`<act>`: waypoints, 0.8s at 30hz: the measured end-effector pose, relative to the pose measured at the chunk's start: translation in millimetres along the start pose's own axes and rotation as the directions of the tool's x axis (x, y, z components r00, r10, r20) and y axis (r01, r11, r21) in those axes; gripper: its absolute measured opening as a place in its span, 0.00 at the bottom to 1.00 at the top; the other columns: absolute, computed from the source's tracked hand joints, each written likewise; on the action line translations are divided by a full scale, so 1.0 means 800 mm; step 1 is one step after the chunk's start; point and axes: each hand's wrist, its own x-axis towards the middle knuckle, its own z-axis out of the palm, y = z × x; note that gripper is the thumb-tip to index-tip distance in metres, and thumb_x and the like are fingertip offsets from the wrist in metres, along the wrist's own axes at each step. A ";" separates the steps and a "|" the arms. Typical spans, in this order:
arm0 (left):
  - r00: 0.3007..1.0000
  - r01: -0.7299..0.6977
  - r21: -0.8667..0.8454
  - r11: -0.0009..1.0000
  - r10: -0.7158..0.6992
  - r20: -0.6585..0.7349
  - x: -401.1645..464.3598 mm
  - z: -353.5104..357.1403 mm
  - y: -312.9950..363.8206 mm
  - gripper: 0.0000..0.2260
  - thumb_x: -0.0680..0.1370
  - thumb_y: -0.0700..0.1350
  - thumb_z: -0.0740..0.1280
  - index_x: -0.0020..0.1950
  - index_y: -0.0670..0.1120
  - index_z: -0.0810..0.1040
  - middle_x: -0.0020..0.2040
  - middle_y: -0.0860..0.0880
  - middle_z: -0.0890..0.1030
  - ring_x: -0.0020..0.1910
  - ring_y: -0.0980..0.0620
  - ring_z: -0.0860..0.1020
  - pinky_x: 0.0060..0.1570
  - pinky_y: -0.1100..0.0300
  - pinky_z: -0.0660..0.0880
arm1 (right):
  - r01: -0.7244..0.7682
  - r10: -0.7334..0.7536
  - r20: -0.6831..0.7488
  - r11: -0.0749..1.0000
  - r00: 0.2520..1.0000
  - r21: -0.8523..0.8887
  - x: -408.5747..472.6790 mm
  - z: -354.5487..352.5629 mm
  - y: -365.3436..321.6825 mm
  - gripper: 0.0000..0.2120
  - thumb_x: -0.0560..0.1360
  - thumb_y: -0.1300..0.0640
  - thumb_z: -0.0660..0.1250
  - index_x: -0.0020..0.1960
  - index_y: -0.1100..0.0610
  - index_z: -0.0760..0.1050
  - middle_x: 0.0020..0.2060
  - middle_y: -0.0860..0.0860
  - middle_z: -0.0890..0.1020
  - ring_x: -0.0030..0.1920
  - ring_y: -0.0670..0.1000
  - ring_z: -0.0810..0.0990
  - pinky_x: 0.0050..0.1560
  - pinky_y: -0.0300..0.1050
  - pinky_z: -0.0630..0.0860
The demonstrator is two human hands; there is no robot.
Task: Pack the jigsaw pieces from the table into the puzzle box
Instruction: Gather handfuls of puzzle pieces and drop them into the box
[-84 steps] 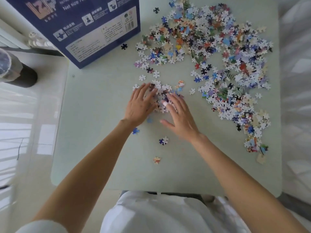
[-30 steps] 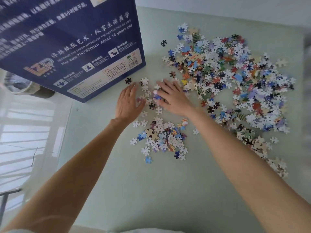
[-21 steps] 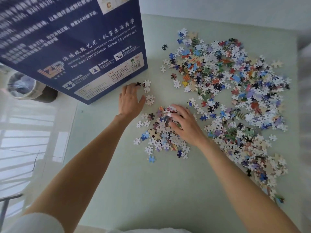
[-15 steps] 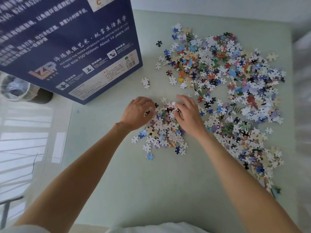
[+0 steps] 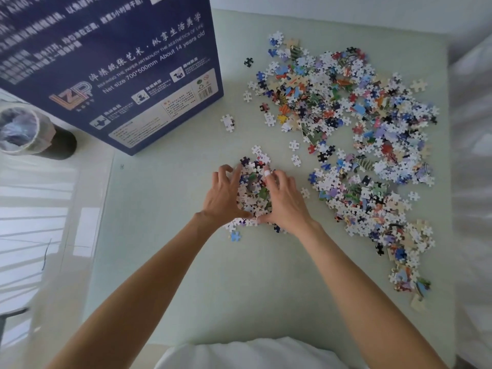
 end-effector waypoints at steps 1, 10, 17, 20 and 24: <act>1.000 0.006 -0.033 0.999 -0.005 0.003 0.001 -0.002 0.001 0.56 0.59 0.58 0.79 0.76 0.46 0.48 0.67 0.43 0.58 0.66 0.45 0.61 0.64 0.54 0.67 | -0.005 0.005 0.001 1.000 1.000 0.015 0.001 -0.002 0.000 0.56 0.58 0.39 0.76 0.74 0.55 0.49 0.65 0.56 0.62 0.61 0.55 0.67 0.55 0.44 0.73; 0.999 0.034 -0.159 0.987 -0.034 0.001 0.009 -0.014 0.002 0.47 0.63 0.51 0.78 0.74 0.46 0.56 0.66 0.42 0.63 0.65 0.46 0.63 0.66 0.57 0.62 | -0.039 0.039 -0.005 0.999 0.999 0.025 0.019 -0.017 -0.008 0.40 0.59 0.42 0.77 0.63 0.56 0.62 0.59 0.57 0.65 0.57 0.54 0.66 0.54 0.45 0.74; 0.997 -0.068 -0.042 0.997 0.069 0.027 0.003 -0.012 0.009 0.47 0.62 0.55 0.78 0.73 0.46 0.57 0.68 0.43 0.59 0.65 0.45 0.61 0.66 0.56 0.63 | -0.062 0.064 -0.016 0.994 0.998 0.091 0.018 -0.017 -0.015 0.37 0.63 0.48 0.76 0.64 0.57 0.62 0.61 0.55 0.65 0.59 0.54 0.68 0.49 0.41 0.71; 0.997 -0.051 -0.066 0.997 0.054 0.048 -0.002 -0.006 0.011 0.47 0.62 0.51 0.79 0.74 0.47 0.55 0.67 0.43 0.61 0.64 0.45 0.64 0.66 0.57 0.63 | -0.082 0.085 -0.017 0.986 0.996 0.144 0.015 -0.017 -0.020 0.37 0.64 0.50 0.77 0.65 0.56 0.60 0.58 0.56 0.69 0.56 0.54 0.71 0.45 0.42 0.70; 0.999 0.024 -0.169 0.985 -0.018 0.035 -0.002 -0.006 0.009 0.44 0.64 0.46 0.78 0.73 0.48 0.57 0.64 0.43 0.67 0.63 0.46 0.67 0.65 0.57 0.63 | -0.113 0.114 0.002 0.982 0.993 0.154 0.015 -0.016 -0.019 0.35 0.65 0.50 0.76 0.64 0.57 0.62 0.55 0.55 0.71 0.55 0.54 0.72 0.47 0.45 0.73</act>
